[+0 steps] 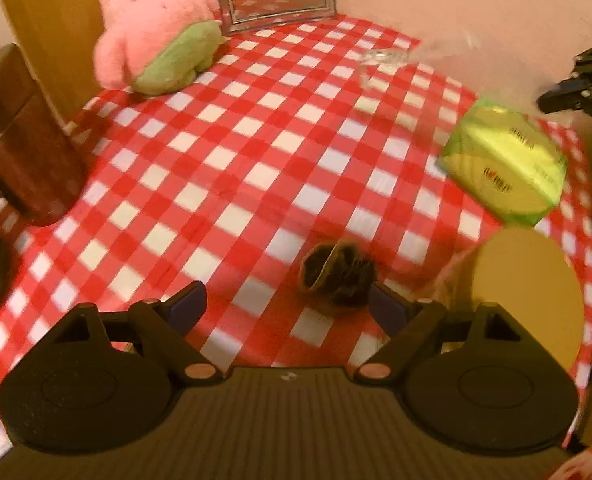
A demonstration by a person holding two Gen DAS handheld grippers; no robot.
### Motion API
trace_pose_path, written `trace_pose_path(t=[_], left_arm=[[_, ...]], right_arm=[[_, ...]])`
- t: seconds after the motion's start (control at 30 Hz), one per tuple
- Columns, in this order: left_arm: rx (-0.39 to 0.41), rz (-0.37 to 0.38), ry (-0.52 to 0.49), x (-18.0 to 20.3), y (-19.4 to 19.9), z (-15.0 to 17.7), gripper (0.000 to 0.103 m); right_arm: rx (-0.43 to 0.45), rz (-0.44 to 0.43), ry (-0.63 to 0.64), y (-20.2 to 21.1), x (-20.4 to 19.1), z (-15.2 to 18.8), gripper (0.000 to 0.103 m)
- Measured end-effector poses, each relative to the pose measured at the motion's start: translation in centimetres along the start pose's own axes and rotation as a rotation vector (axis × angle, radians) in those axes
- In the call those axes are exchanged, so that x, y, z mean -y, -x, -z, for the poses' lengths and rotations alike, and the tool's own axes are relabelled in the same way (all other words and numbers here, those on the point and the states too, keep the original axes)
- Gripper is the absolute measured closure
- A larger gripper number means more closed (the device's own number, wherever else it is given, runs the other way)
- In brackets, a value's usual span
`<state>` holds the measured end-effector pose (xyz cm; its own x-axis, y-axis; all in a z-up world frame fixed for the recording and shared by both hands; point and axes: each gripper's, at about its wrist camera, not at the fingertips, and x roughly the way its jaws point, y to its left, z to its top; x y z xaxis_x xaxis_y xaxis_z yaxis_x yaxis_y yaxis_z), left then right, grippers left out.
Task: Organize soft objects
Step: 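Lower the left tool to the small dark pouch while the right tool approaches the clear mesh bag, then grasp the dark pouch with the left tool while the right tool grasps the mesh bag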
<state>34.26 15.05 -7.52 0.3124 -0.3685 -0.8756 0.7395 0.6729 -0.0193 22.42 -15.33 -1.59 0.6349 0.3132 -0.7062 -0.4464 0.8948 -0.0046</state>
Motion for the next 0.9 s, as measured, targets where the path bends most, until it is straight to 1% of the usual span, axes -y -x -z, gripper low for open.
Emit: trace_pose_path(t=[0.13, 0.27, 0.37, 0.5, 0.57, 0.67, 0.73, 0.8, 0.87, 0.9], left_arm=[[-0.016, 0.063, 0.026, -1.2, -1.8, -1.1, 0.023], [-0.093, 0.14, 0.137, -2.3, -4.3, -2.0, 0.024], [-0.143, 0.17, 0.171, -2.3, -5.9, -2.4, 0.024], [-0.184, 0.199, 0.196, -2.1, -7.7, -2.6, 0.024], [-0.208, 0.212, 0.198, -1.9, -8.5, -2.7, 0.027], [-0.24, 0.223, 0.189, -1.7, -9.6, -3.0, 0.033], [-0.254, 0.228, 0.188, -1.5, -10.2, -3.1, 0.042], [-0.26, 0.229, 0.178, -1.2, -10.5, -3.2, 0.044], [-0.267, 0.229, 0.176, -1.0, -10.6, -3.4, 0.052], [-0.268, 0.229, 0.178, -1.0, -10.6, -3.5, 0.062]], right_arm=[[-0.017, 0.017, 0.0, -0.8, 1.9, -0.2, 0.102], [-0.041, 0.03, 0.001, -1.9, 3.0, 0.1, 0.102], [-0.053, 0.037, 0.006, -2.8, 3.6, 0.2, 0.102], [-0.058, 0.042, -0.005, -3.6, 4.1, 0.3, 0.102], [-0.06, 0.041, -0.011, -3.8, 4.4, 0.2, 0.102], [-0.059, 0.046, -0.013, -4.0, 4.7, 0.2, 0.102], [-0.057, 0.049, -0.019, -4.0, 4.8, 0.2, 0.102], [-0.057, 0.051, -0.025, -4.1, 5.0, 0.3, 0.102], [-0.057, 0.054, -0.033, -4.1, 5.1, 0.3, 0.102], [-0.057, 0.055, -0.037, -4.1, 5.2, 0.4, 0.102]])
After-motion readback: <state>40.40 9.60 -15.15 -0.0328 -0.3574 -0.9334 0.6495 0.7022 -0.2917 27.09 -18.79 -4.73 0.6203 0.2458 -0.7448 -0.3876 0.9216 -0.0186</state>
